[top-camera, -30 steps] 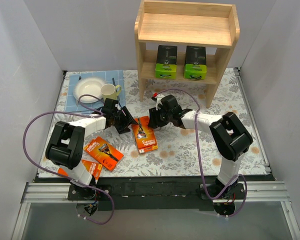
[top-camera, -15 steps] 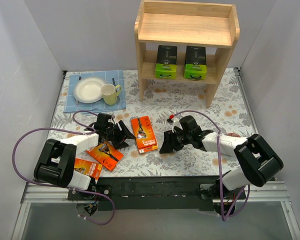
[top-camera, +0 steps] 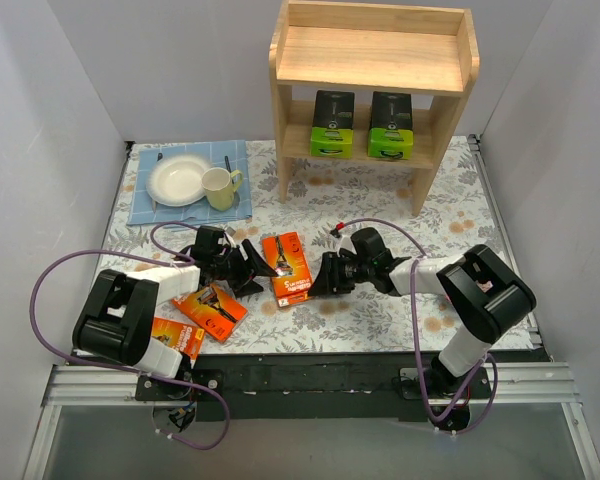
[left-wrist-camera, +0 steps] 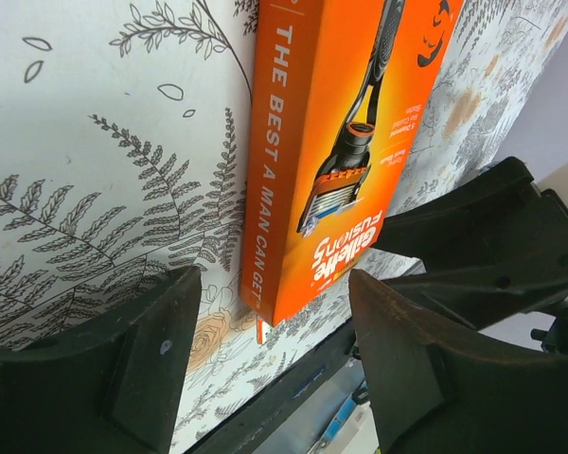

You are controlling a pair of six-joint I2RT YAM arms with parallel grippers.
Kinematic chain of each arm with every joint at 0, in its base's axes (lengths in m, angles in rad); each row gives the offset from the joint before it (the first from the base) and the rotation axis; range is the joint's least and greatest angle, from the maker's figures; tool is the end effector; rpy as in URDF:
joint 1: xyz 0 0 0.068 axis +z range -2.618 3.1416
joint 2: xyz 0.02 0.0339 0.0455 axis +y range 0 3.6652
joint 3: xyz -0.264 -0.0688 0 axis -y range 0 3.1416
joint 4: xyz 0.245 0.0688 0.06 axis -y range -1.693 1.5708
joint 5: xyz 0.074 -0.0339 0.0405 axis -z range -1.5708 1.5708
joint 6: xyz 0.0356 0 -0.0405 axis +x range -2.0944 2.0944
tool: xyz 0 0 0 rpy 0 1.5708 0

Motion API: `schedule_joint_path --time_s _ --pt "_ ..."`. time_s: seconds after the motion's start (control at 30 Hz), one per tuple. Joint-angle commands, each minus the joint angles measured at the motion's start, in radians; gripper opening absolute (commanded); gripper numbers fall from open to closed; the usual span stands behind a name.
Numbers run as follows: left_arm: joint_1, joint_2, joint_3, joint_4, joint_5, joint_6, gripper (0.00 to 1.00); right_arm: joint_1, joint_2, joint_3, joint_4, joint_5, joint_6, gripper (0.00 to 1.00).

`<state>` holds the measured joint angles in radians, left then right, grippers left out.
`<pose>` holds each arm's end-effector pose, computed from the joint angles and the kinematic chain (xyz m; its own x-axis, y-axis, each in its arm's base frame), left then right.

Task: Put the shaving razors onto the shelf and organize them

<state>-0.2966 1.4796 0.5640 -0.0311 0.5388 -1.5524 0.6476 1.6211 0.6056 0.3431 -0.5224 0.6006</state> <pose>0.2375 -0.0917 0.1338 -0.5518 -0.7287 0.4056 -0.7660 0.2506 -0.5919 0.2249 0.1924 0.1353 -0.8812 -0.0525 -0.4698 -0.4074 0.5883 0.6985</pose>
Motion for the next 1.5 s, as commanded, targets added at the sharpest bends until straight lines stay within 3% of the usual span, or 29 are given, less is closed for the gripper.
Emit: schedule_joint_path --time_s 0.0,0.07,0.2,0.3,0.43,0.5,0.7,0.87,0.97,1.13,1.2,1.27,1.37,1.43,1.47 --pt "-0.001 0.007 -0.029 -0.015 -0.042 0.003 0.65 0.007 0.071 0.046 0.030 0.026 0.028 0.50" --pt "-0.001 0.008 -0.039 -0.006 -0.036 -0.008 0.67 0.007 0.091 0.054 0.014 0.013 0.028 0.47" --pt "-0.001 0.013 -0.068 0.026 0.009 -0.055 0.74 0.011 0.086 0.076 -0.096 0.062 -0.018 0.18" --pt "-0.001 0.008 -0.087 0.063 0.050 -0.089 0.79 0.009 0.056 0.074 -0.099 0.018 0.022 0.10" --pt "-0.001 -0.004 -0.122 0.131 0.133 -0.146 0.91 0.012 -0.006 0.079 0.026 -0.059 0.088 0.05" --pt "-0.003 -0.008 -0.141 0.167 0.148 -0.187 0.92 0.015 -0.016 0.095 0.049 -0.073 0.109 0.04" --pt "-0.012 0.033 -0.145 0.336 0.268 -0.276 0.82 0.020 -0.006 0.086 0.042 -0.067 0.128 0.02" --pt "-0.024 0.073 -0.122 0.353 0.270 -0.304 0.81 0.020 -0.012 0.083 0.036 -0.067 0.169 0.01" --pt "-0.024 0.082 -0.124 0.405 0.280 -0.308 0.72 0.020 -0.018 0.085 0.027 -0.058 0.171 0.01" --pt "-0.022 0.064 -0.058 0.375 0.235 -0.221 0.38 0.020 -0.029 0.057 -0.002 -0.021 0.157 0.02" --pt "-0.016 0.054 -0.046 0.367 0.216 -0.193 0.33 0.017 -0.035 0.051 -0.007 -0.007 0.140 0.02" --pt "-0.013 0.048 -0.042 0.384 0.227 -0.177 0.22 0.015 -0.041 0.046 -0.019 -0.002 0.134 0.04" --pt "-0.015 0.031 -0.029 0.373 0.262 -0.131 0.08 -0.002 -0.062 0.069 -0.099 0.022 0.097 0.30" --pt "-0.015 0.015 -0.023 0.366 0.298 -0.094 0.04 -0.040 -0.092 0.083 -0.139 0.012 0.022 0.37" --pt "-0.013 -0.007 -0.015 0.346 0.306 -0.075 0.01 -0.060 -0.104 0.103 -0.207 0.001 -0.010 0.50"
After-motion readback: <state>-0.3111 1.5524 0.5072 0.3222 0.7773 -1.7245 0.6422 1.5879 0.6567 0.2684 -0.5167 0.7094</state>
